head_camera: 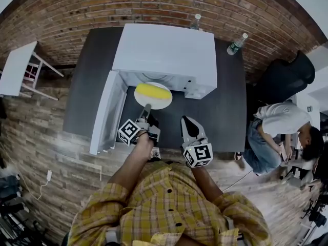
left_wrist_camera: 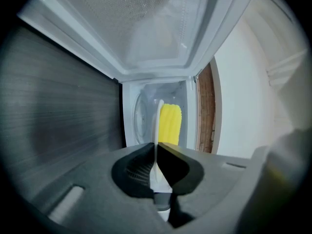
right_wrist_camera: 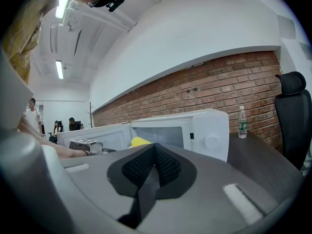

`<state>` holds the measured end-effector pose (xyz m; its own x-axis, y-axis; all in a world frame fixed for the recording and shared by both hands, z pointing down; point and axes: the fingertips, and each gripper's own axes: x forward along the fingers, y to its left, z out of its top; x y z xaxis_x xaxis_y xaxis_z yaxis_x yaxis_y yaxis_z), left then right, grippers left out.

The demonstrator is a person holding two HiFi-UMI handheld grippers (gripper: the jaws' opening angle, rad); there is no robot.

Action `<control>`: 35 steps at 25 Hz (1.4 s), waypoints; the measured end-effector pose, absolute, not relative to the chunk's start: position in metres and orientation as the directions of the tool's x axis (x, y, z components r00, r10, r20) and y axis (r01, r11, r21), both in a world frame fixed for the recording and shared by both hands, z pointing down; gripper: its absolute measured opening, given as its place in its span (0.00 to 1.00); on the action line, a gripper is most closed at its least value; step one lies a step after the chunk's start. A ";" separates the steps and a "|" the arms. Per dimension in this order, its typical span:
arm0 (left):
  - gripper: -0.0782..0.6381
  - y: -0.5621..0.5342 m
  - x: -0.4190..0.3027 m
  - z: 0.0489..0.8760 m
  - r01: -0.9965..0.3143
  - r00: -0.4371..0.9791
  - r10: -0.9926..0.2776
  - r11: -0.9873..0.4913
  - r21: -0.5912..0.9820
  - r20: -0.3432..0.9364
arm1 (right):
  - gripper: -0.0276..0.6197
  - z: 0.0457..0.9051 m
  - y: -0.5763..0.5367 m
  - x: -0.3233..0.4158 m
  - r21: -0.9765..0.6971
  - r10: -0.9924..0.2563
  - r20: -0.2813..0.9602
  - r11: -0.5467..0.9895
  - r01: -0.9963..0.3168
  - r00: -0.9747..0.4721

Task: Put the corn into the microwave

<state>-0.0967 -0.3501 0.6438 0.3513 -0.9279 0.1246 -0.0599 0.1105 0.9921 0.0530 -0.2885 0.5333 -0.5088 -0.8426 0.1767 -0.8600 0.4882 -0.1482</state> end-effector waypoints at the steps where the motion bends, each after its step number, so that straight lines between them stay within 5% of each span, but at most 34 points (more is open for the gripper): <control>1: 0.13 -0.353 -0.098 0.645 -0.059 0.347 -0.930 0.109 0.992 0.123 | 0.05 0.534 -0.289 0.052 -0.147 -0.842 0.179 0.488 -0.860 -0.509; 35: 0.14 -0.440 -0.104 0.696 -0.063 0.299 -0.935 0.181 0.981 0.192 | 0.05 0.553 -0.304 0.051 -0.147 -0.849 0.235 0.450 -0.881 -0.473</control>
